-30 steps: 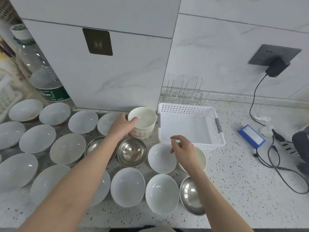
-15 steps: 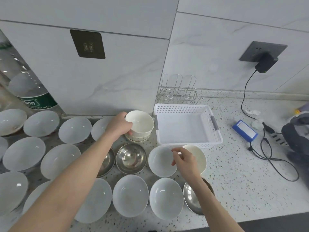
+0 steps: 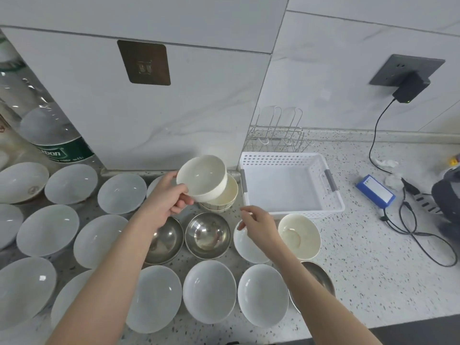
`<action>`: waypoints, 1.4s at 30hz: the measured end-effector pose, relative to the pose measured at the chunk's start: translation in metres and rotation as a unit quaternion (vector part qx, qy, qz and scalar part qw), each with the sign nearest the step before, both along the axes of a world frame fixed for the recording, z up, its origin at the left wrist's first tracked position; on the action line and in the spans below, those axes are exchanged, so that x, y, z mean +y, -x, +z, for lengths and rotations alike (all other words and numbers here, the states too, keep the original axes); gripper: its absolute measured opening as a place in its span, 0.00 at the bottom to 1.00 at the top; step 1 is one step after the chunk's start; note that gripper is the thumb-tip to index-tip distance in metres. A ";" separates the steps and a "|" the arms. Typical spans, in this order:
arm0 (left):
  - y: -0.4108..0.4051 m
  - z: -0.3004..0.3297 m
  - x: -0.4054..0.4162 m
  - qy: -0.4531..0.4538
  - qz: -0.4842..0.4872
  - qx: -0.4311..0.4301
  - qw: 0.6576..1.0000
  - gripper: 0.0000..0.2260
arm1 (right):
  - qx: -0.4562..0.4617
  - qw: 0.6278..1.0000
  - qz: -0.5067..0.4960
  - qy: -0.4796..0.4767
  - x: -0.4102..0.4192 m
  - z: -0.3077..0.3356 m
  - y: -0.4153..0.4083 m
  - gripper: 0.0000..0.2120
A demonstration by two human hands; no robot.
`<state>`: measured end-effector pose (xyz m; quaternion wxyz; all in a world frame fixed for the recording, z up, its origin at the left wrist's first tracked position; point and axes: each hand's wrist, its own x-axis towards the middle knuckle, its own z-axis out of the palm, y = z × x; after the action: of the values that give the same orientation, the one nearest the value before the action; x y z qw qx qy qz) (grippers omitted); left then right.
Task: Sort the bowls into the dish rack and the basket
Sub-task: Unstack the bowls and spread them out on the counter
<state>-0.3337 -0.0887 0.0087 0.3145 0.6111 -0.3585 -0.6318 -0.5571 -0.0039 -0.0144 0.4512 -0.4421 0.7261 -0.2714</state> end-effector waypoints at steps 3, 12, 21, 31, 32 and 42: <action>-0.018 0.000 0.019 -0.017 0.061 0.107 0.992 0.21 | -0.008 0.999 -0.013 -0.035 -0.019 -0.001 -0.018 0.20; -0.047 -0.008 0.072 -0.058 0.161 0.269 0.948 0.14 | 0.001 0.995 -0.056 -0.086 -0.056 -0.009 -0.049 0.19; -0.058 -0.018 0.100 -0.084 0.185 0.253 0.946 0.12 | -0.017 0.994 -0.081 -0.074 -0.064 -0.002 -0.051 0.22; -0.045 -0.015 0.118 -0.086 0.217 0.270 0.934 0.13 | -0.174 0.976 -0.130 0.014 -0.030 0.017 -0.018 0.17; -0.041 -0.014 0.120 -0.083 0.216 0.274 0.933 0.13 | -0.191 0.971 -0.140 0.021 -0.026 0.020 -0.012 0.16; 0.029 -0.006 0.142 -0.070 0.217 0.296 0.927 0.10 | -0.229 0.942 -0.229 0.090 0.033 0.034 0.099 0.13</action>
<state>-0.3624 0.0536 0.0028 0.4921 0.4798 -0.0620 -0.7237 -0.6565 0.0292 0.0199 0.4891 -0.2286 0.6577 -0.5254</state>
